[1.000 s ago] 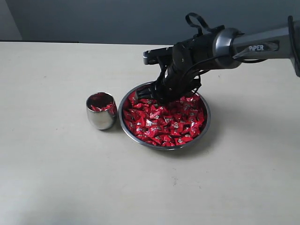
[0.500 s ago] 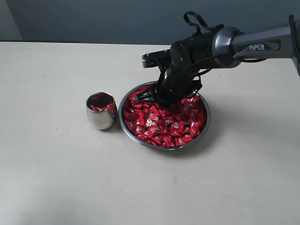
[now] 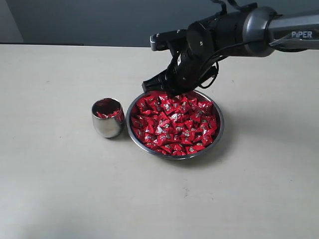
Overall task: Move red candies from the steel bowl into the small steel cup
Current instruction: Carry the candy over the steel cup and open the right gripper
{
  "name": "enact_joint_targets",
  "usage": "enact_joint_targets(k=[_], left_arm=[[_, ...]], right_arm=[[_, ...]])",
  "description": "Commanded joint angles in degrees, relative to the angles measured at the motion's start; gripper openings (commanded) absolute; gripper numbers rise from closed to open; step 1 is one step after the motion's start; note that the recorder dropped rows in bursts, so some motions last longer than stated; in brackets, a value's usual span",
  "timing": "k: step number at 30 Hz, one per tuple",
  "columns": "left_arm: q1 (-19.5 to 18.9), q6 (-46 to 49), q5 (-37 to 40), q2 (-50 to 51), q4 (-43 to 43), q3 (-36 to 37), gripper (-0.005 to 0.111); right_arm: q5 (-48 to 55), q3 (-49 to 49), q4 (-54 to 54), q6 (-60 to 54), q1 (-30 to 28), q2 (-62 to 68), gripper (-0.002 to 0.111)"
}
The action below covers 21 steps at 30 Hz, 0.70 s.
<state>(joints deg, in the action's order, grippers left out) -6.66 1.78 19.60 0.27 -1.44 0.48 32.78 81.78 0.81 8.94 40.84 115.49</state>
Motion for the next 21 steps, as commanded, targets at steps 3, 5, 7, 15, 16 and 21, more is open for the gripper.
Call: enact_joint_targets(k=[3,5,7,15,16,21], left_arm=[[0.5,-0.1,-0.3,-0.3,-0.1,-0.5,0.0],[0.5,-0.1,-0.3,-0.3,-0.1,-0.5,0.0],[0.5,-0.1,-0.3,-0.3,-0.1,-0.5,0.0],[0.5,-0.1,-0.3,-0.3,-0.1,-0.5,0.0],[0.5,-0.1,-0.3,-0.3,-0.1,-0.5,0.0],[0.5,-0.1,-0.3,-0.3,-0.1,-0.5,0.0]], right_arm=[[-10.7,0.3,0.0,-1.9,7.8,-3.6,0.0],[-15.5,1.5,0.0,-2.6,11.3,-2.7,0.0],[-16.4,3.4,0.0,-3.5,13.1,-0.2,0.0],[-15.4,5.3,-0.8,-3.5,13.6,5.0,0.032],[-15.0,5.3,-0.8,-3.5,13.6,4.8,0.037],[-7.3,5.3,3.4,-3.6,12.5,0.7,0.035]])
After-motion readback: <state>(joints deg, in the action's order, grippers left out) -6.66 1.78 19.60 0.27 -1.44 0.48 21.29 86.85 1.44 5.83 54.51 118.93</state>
